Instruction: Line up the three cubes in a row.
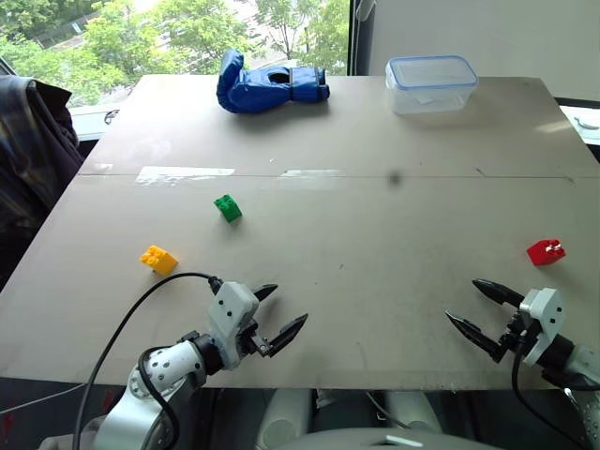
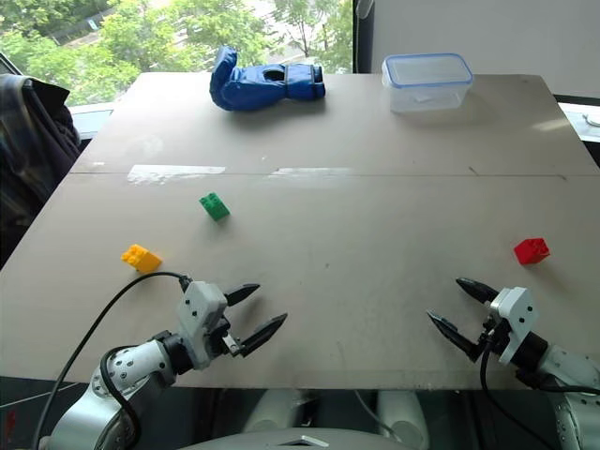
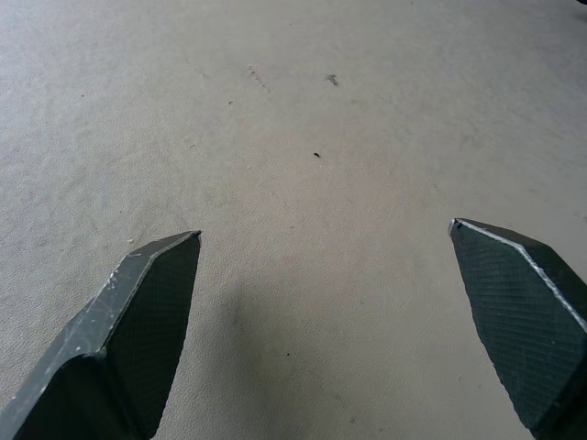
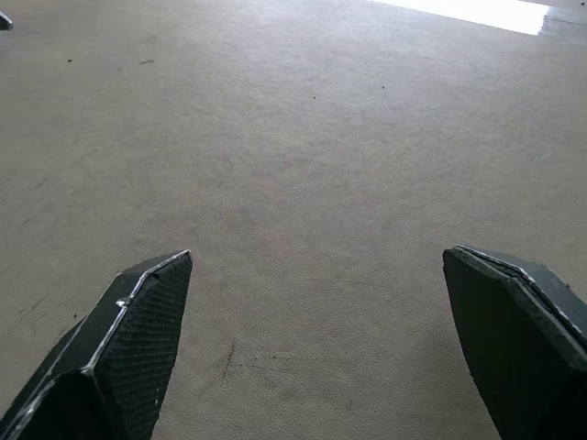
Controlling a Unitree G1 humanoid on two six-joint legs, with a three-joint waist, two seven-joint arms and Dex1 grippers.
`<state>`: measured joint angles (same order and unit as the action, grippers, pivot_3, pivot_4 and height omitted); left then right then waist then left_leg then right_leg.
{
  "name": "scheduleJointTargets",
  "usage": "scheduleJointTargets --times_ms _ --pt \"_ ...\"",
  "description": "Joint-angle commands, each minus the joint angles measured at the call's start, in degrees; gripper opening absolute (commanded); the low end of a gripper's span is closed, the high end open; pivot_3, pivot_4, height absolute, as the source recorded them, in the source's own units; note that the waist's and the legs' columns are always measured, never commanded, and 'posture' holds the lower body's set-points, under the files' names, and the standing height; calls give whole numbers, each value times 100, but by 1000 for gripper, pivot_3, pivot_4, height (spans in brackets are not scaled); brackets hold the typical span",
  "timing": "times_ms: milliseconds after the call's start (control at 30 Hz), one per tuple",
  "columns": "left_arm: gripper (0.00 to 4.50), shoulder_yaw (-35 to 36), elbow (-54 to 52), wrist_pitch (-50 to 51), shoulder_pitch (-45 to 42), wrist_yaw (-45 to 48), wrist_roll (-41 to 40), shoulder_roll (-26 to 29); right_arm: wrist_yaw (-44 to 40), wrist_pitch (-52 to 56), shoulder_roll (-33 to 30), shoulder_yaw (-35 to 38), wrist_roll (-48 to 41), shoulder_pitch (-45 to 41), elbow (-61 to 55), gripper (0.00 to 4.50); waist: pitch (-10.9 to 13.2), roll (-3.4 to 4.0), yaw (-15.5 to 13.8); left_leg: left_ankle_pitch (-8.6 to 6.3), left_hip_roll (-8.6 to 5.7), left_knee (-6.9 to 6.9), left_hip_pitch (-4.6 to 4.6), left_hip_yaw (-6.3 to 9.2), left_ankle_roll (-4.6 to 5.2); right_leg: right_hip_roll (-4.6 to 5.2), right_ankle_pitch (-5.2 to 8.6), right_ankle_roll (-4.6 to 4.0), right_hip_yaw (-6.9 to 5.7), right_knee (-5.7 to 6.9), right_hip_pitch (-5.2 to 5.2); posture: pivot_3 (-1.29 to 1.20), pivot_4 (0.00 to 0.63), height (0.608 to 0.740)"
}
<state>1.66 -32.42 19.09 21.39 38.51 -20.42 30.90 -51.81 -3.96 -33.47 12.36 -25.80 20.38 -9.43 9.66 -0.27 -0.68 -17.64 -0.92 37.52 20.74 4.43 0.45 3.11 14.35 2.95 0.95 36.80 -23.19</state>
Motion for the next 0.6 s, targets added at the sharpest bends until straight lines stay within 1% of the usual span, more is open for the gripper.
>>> scheduleJointTargets --times_ms 33,200,600 --pt "4464 -54 -6 -33 -69 153 -87 74 25 -156 -2 119 95 96 -143 4500 0 1 0 0 0 0 0 0 0 0 0 0 0 0 0 0 150 740" --pt "4464 -67 80 -16 -132 287 -111 107 41 -268 37 61 252 86 -66 4500 -2 3 1 5 -1 0 -2 -4 -8 -3 -1 0 -3 3 0 0 150 740" --pt "4464 -53 138 -67 -140 408 -75 124 17 -272 77 114 233 145 -85 4500 -4 3 1 3 0 16 -3 -6 -4 -3 -2 -2 -1 15 1 0 150 740"
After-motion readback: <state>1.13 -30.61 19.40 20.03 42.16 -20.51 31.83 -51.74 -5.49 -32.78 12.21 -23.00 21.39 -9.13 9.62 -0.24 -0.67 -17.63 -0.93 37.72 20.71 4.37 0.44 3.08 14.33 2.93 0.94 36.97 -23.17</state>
